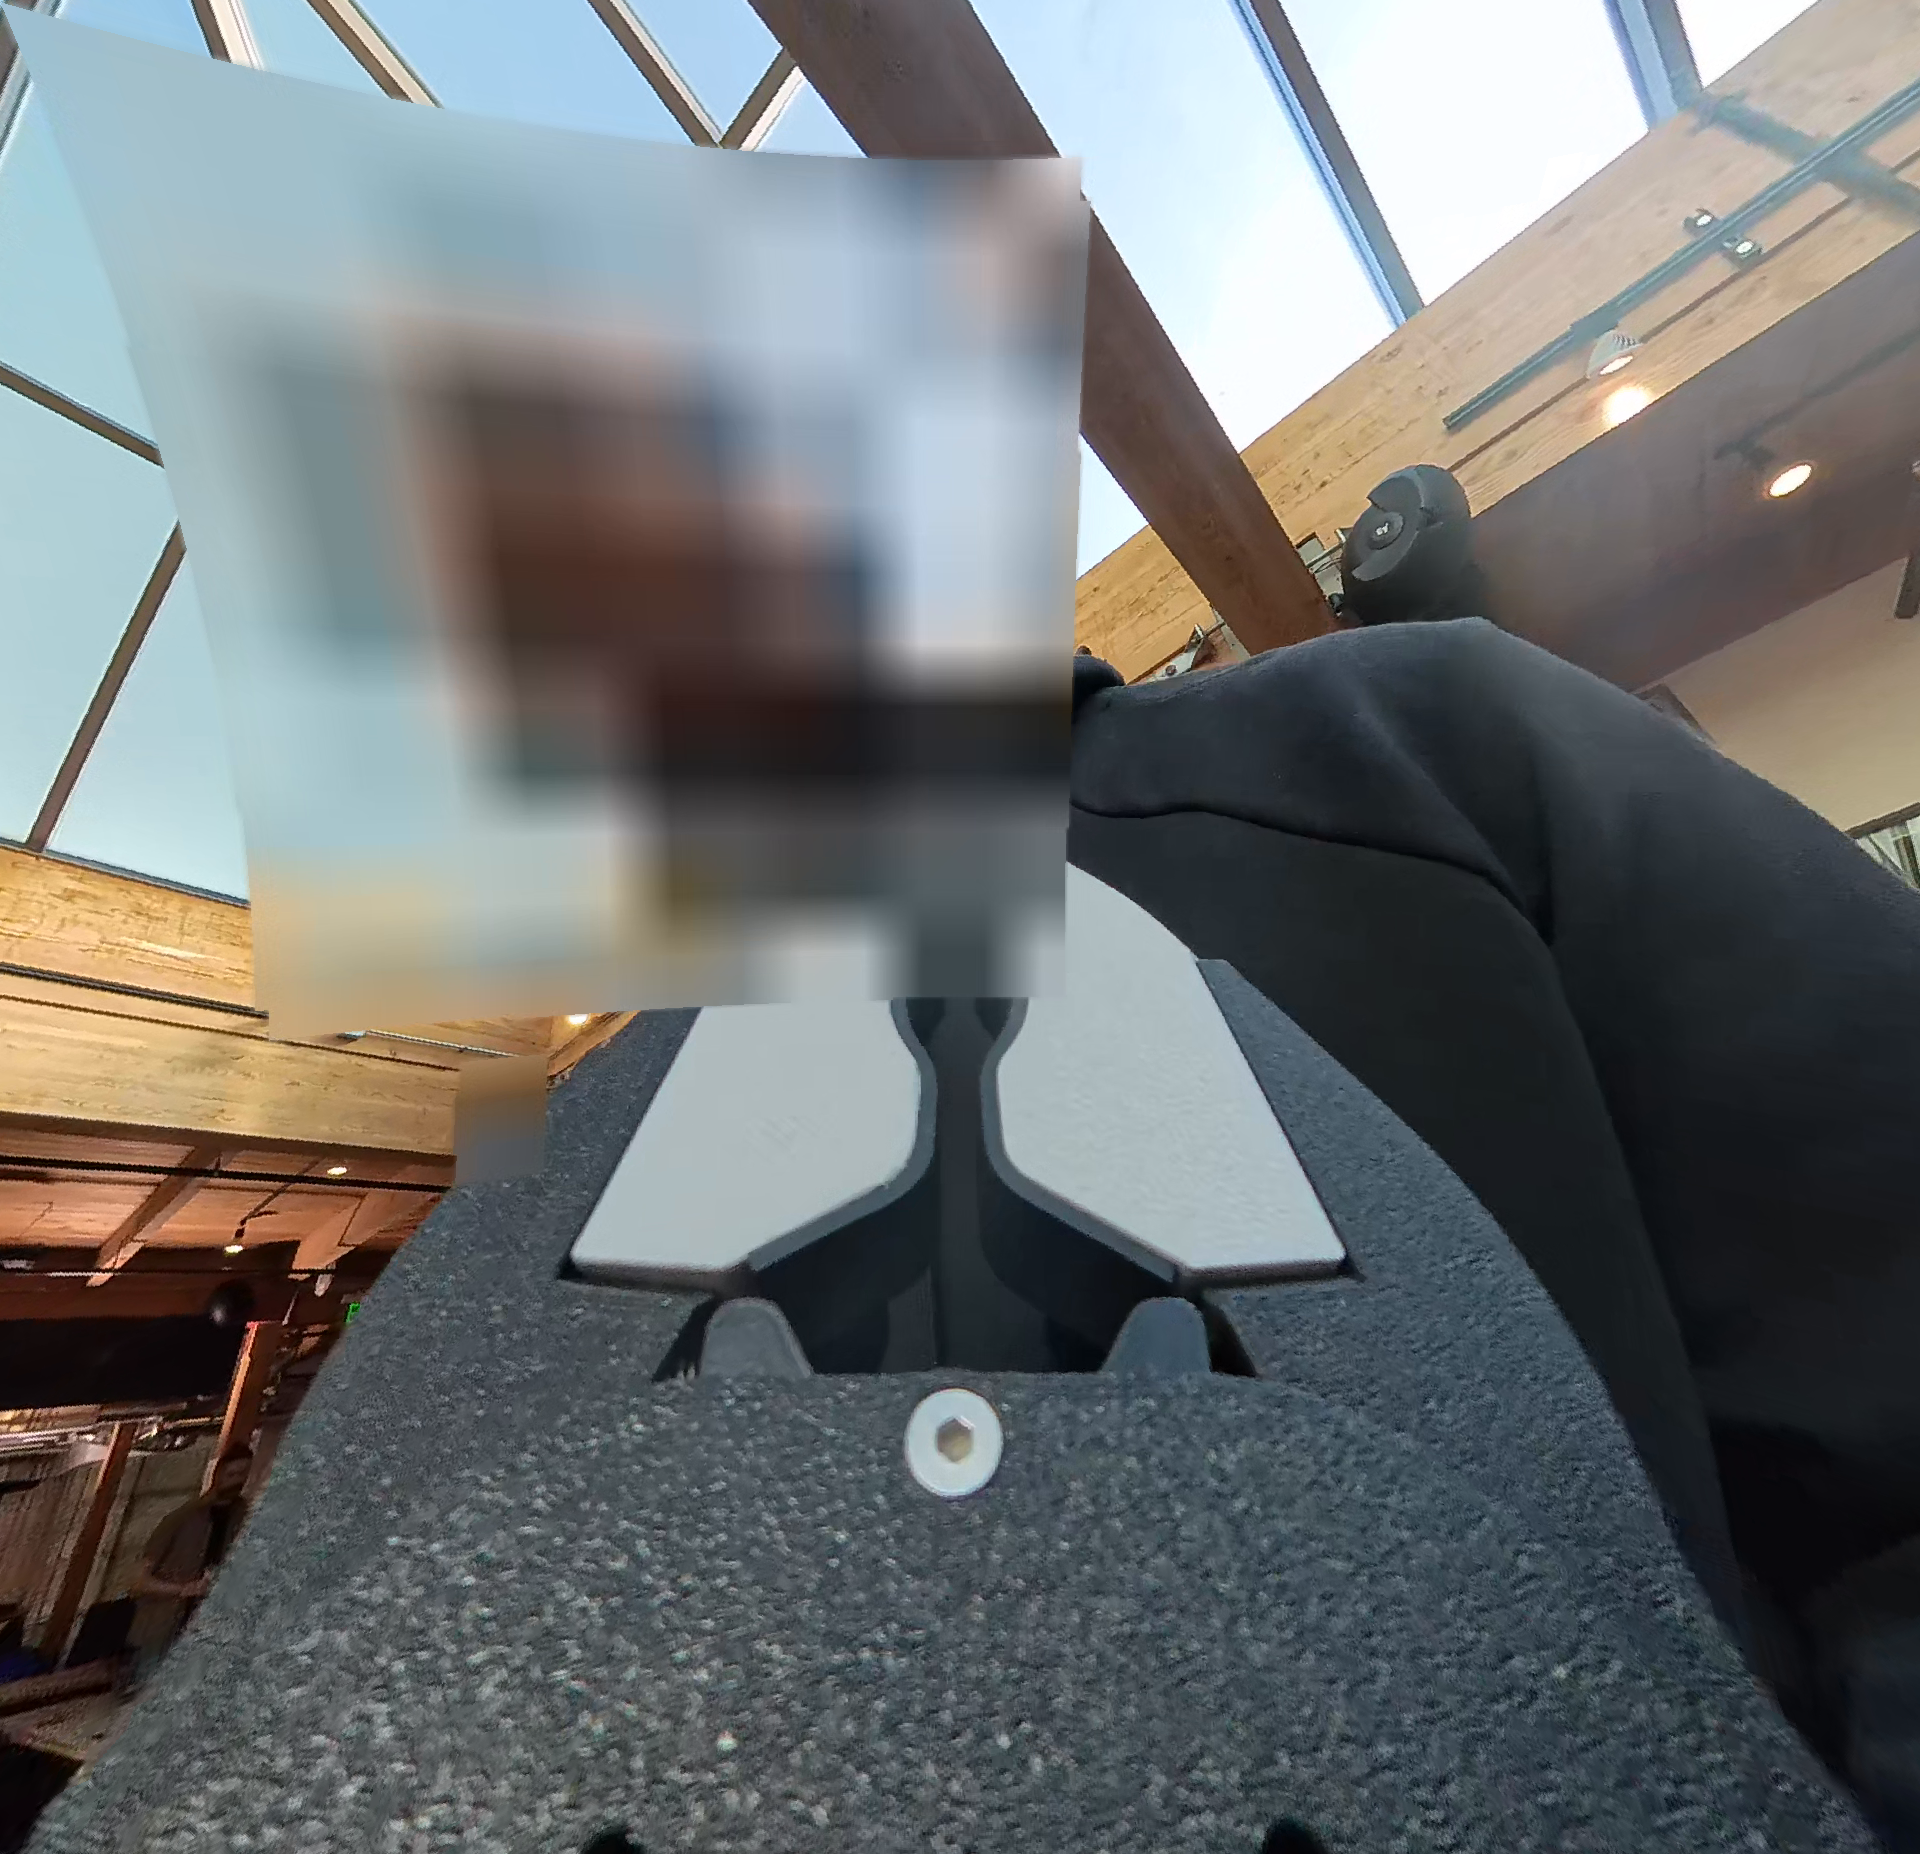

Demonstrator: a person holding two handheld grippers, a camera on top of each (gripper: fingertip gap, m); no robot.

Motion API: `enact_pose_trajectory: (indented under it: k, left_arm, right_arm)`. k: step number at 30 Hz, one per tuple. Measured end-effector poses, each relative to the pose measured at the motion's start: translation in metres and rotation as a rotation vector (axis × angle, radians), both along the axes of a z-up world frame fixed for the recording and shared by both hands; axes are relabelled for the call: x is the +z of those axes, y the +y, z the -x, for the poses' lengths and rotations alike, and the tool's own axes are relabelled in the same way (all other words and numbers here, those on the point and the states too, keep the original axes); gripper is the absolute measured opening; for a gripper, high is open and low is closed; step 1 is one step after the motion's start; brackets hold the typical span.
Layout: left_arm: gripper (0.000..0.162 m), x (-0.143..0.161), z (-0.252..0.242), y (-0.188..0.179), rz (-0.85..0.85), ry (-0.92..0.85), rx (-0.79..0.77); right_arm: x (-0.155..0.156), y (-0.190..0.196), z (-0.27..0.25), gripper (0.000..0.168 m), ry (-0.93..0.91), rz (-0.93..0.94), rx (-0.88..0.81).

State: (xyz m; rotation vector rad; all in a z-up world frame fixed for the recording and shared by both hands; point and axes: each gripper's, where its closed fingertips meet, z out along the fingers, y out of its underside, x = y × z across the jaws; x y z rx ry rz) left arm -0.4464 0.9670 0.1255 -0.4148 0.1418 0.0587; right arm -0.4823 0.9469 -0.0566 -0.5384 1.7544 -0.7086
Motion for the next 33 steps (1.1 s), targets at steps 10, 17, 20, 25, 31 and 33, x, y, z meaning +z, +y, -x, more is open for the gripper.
enact_pose_trajectory:
  k: [10, 17, 20, 25, 31, 33]
  left_arm:
    - [0.0, -0.006, -0.017, -0.054, -0.193, -0.163, 0.315]
    - [0.0, -0.06, -0.033, -0.112, -0.052, -0.536, 0.788]
    - [0.001, -0.104, -0.027, -0.13, 0.204, -0.759, 1.04]
    - [0.01, -0.188, -0.039, -0.187, 0.52, -1.056, 1.344]
    - [0.024, -0.298, -0.103, -0.26, 0.567, -1.369, 1.383]
    - [0.025, -0.332, -0.132, -0.284, 0.533, -1.469, 1.384]
  right_arm:
    - [-0.002, -0.038, -0.018, 0.027, -0.107, 0.052, -0.264]
    - [-0.047, -0.051, -0.029, 0.028, -0.064, 0.034, -0.374]
    - [-0.093, -0.058, -0.044, 0.028, 0.141, 0.053, -0.374]
    - [-0.176, -0.089, -0.079, 0.024, 0.442, 0.065, -0.339]
    - [-0.204, -0.159, -0.144, 0.022, 0.484, 0.104, -0.283]
    - [-0.201, -0.183, -0.162, 0.021, 0.48, 0.119, -0.25]
